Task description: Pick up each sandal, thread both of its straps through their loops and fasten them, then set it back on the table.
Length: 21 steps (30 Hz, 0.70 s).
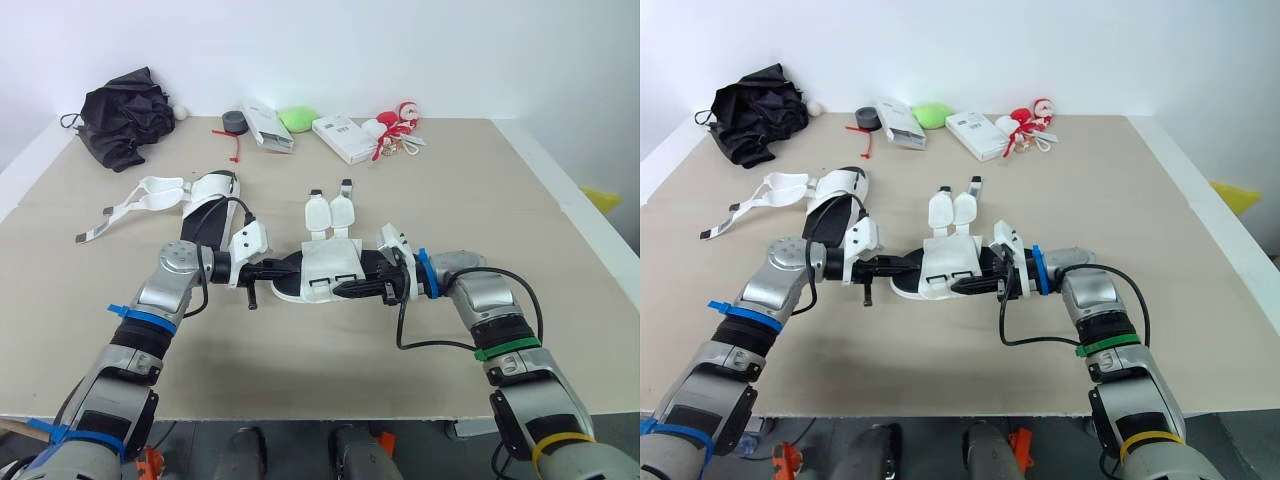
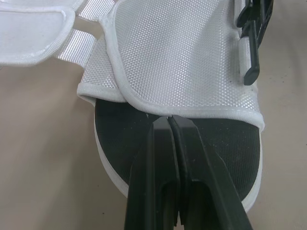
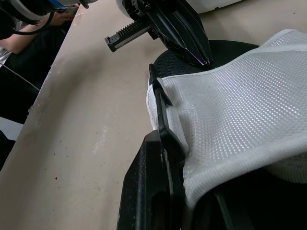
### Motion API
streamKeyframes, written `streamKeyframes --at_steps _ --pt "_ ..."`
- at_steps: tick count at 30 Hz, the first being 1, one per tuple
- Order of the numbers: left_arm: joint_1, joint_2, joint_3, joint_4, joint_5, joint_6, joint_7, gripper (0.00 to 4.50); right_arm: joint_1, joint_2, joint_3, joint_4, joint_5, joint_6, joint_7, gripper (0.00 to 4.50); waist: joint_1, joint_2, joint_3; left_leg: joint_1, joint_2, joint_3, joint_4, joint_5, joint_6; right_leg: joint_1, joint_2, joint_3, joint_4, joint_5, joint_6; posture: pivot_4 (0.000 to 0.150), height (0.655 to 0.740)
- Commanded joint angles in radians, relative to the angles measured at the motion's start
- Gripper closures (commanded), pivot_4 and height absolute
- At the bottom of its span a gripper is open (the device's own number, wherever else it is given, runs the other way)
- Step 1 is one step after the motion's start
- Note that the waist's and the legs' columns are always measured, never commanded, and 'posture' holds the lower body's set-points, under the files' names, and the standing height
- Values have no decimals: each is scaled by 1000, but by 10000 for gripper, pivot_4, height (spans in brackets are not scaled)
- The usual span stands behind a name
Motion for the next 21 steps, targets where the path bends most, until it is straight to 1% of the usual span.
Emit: streamKeyframes --at_steps 1,3,6,7,11,13,19,21 --pt "40 -16 -46 66 55 8 9 44168 1 1 -36 -20 48 7 0 45000 1 0 0 0 0 0 0 0 0 0 0 0 0 0 0 1500 7400" --pt "41 -26 -54 94 64 0 15 44168 1 2 -36 -19 49 7 -2 45000 2 0 0 0 0 0 1 0 0 1 0 0 0 0 0 1500 7400" --pt "43 -21 -113 245 161 -93 46 44168 -5 9 -38 -19 50 9 -15 45000 5 0 -2 2 0 0 1 0 0 2 0 0 0 0 0 1500 7400" --pt "46 -20 -121 272 175 -113 43 44168 -5 11 -39 -23 52 11 -19 45000 5 -1 -4 4 0 0 2 0 0 5 0 0 0 0 0 1500 7400" --pt "46 -30 -113 301 156 -132 19 44168 4 10 -38 -40 53 17 -28 45000 5 1 -10 8 0 0 4 1 1 9 0 0 0 1 -1 1500 7400" --pt "46 -32 -115 312 158 -143 13 44168 12 3 -37 -46 52 21 -29 45000 5 1 -14 8 -1 0 4 1 1 9 0 0 0 -1 -5 1500 7400" --pt "37 -52 -104 309 129 -145 -26 44168 18 -3 -38 -47 50 22 -29 45000 7 1 -25 8 -1 0 3 0 0 8 0 0 0 -1 -1 1500 7400" --pt "31 -65 -100 281 101 -133 -68 44168 16 -3 -38 -48 51 25 -30 45000 7 1 -26 8 -1 0 2 0 0 8 0 0 0 -2 -1 1500 7400"
